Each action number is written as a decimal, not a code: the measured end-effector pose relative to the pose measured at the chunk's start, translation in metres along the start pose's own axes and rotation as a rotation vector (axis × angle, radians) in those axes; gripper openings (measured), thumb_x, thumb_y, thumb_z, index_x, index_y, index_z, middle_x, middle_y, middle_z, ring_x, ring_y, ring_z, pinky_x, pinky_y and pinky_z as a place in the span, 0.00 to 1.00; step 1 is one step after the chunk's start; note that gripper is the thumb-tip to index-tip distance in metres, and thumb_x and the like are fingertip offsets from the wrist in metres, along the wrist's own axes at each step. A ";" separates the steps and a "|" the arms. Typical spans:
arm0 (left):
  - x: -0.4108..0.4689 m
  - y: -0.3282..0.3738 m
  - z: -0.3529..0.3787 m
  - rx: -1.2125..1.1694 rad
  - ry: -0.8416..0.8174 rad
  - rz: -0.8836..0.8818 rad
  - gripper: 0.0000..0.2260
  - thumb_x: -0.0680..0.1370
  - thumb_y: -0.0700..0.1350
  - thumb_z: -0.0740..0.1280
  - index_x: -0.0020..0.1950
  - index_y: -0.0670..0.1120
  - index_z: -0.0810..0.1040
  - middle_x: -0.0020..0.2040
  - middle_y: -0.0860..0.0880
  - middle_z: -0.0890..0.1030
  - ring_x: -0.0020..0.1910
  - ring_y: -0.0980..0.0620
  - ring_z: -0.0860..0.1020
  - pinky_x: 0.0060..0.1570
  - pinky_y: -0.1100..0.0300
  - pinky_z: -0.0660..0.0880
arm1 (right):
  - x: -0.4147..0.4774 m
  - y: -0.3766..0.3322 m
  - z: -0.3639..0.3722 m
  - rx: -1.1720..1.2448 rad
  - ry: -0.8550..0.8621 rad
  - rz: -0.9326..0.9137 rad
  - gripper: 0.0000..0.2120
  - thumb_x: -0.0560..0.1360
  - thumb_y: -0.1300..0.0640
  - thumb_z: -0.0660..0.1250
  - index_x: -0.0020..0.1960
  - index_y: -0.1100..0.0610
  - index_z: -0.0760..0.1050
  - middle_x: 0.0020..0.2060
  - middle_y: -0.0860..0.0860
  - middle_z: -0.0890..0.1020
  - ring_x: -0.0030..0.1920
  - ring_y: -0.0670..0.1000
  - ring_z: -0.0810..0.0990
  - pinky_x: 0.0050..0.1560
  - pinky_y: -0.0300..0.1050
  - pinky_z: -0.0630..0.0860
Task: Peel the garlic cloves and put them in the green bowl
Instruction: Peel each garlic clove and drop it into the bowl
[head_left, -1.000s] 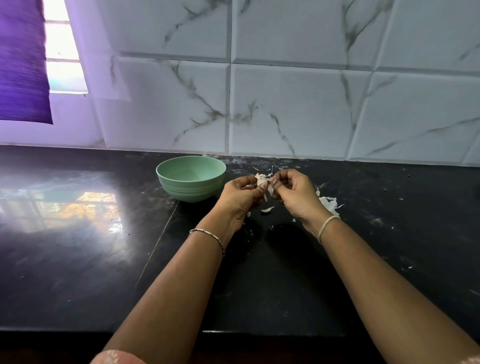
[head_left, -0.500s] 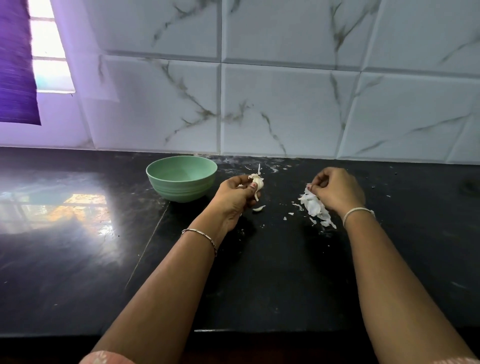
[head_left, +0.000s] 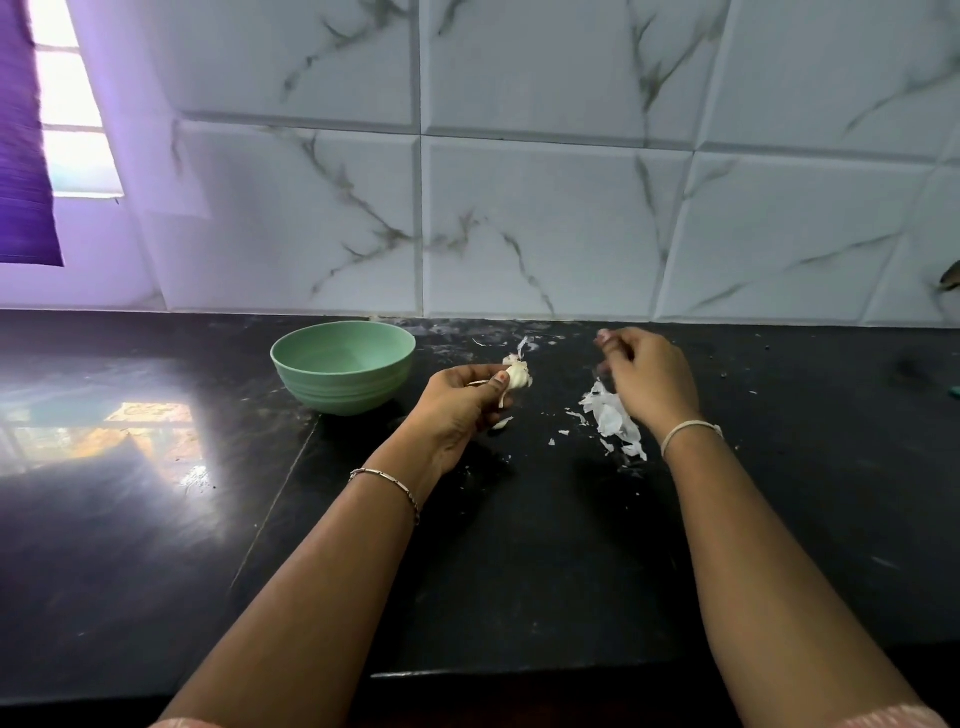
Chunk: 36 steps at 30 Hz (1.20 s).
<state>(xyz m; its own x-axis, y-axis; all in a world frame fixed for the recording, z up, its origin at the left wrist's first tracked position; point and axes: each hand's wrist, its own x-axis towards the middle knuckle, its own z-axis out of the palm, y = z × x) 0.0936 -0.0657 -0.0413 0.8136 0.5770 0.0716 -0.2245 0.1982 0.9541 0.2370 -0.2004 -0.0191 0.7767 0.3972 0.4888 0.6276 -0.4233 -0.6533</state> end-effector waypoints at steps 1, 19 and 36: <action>0.000 0.000 0.000 0.002 0.005 -0.001 0.06 0.80 0.36 0.64 0.46 0.40 0.79 0.29 0.48 0.78 0.29 0.54 0.72 0.26 0.68 0.71 | -0.003 -0.006 0.005 0.119 -0.088 -0.044 0.09 0.78 0.46 0.65 0.50 0.48 0.81 0.43 0.49 0.85 0.41 0.49 0.82 0.45 0.45 0.77; -0.002 0.002 -0.003 0.001 -0.025 -0.028 0.01 0.77 0.39 0.69 0.46 0.41 0.79 0.34 0.47 0.77 0.25 0.59 0.73 0.24 0.68 0.70 | -0.014 -0.020 0.031 0.478 -0.441 -0.183 0.18 0.67 0.63 0.78 0.55 0.54 0.81 0.48 0.50 0.85 0.51 0.48 0.84 0.58 0.44 0.79; 0.001 -0.001 -0.004 -0.043 -0.002 -0.017 0.02 0.74 0.32 0.70 0.44 0.38 0.79 0.36 0.43 0.83 0.32 0.53 0.83 0.36 0.64 0.80 | -0.018 -0.026 0.031 0.627 -0.369 -0.080 0.03 0.74 0.65 0.70 0.45 0.59 0.79 0.43 0.57 0.82 0.45 0.53 0.81 0.49 0.49 0.81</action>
<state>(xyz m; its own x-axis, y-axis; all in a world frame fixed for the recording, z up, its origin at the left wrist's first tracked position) 0.0924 -0.0627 -0.0428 0.8185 0.5718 0.0563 -0.2337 0.2418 0.9418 0.2054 -0.1715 -0.0289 0.5922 0.7026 0.3946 0.4480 0.1200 -0.8859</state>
